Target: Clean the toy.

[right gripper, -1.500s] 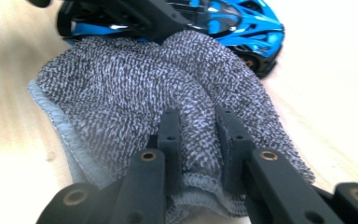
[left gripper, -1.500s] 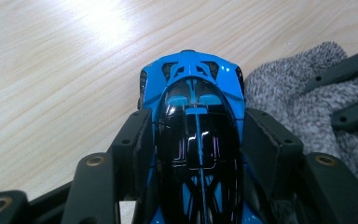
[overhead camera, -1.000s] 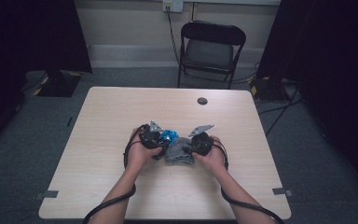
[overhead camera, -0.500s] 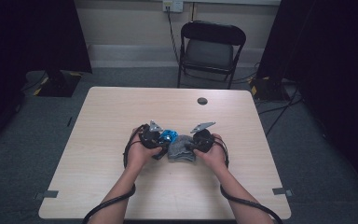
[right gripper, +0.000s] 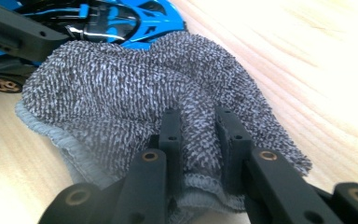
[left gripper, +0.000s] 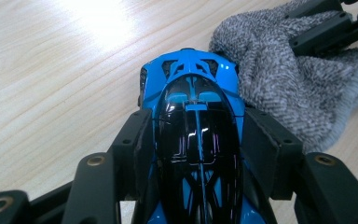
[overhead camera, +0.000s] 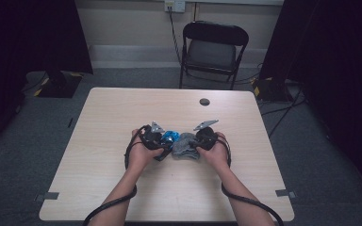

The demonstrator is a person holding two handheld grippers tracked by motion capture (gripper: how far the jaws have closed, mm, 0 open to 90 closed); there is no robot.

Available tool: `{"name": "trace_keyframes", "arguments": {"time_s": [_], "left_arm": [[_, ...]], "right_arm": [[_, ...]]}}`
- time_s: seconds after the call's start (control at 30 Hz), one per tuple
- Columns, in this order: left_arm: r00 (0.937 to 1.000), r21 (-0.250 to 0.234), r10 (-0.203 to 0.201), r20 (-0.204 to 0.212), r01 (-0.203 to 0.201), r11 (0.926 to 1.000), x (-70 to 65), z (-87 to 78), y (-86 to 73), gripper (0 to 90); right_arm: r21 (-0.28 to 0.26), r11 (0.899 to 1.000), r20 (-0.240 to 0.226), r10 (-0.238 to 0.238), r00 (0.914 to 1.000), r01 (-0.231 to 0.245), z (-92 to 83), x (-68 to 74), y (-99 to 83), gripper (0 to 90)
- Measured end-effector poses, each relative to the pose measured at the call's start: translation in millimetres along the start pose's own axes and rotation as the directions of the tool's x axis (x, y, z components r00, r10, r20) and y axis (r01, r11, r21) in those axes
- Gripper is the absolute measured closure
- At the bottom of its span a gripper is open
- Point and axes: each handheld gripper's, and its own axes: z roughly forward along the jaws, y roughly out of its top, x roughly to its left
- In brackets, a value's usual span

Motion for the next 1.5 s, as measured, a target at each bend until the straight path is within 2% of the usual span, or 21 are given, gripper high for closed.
{"name": "trace_keyframes", "arguments": {"time_s": [0.5, 0.8, 1.1, 1.23, 1.43, 1.5], "left_arm": [[1.0, -0.008, -0.007, -0.001, 0.007, 0.9999, 0.2, -0.2, -1.5, 44.5], [1.0, -0.01, -0.004, -0.008, 0.004, 0.9999, -0.2, -0.4, -1.5, 44.5], [0.9999, -0.008, -0.01, -0.006, 0.01, 0.9999, -0.4, -0.3, -1.5, 44.5], [0.9999, -0.006, -0.009, -0.007, 0.009, 0.9999, -0.3, -0.7, -1.5, 44.5], [0.9999, -0.001, -0.01, -0.003, 0.01, 0.9999, -0.1, -0.7, -1.1, 44.5], [1.0, 0.0, -0.009, -0.003, 0.009, 1.0, -0.2, -0.8, -1.0, 44.5]], "right_arm": [[-0.041, 0.996, 0.047, 0.081, 0.9956, -0.079, -7.1, -16.1, -7.8, 74.9], [-0.066, 0.997, 0.056, 0.044, 0.9974, -0.041, -21.6, -16.5, -10.0, 74.9], [-0.117, 0.993, 0.002, 0.025, 0.9997, -0.025, -40.7, -12.0, -21.2, 74.9], [-0.153, 0.987, -0.023, 0.041, 0.9989, -0.045, -49.3, -10.8, -27.1, 74.9], [-0.175, 0.985, -0.04, 0.003, 0.9992, -0.009, -58.8, -0.5, -31.8, 75.0], [-0.171, 0.985, -0.043, -0.024, 0.9988, 0.016, -60.7, 4.8, -31.6, 75.0]]}}
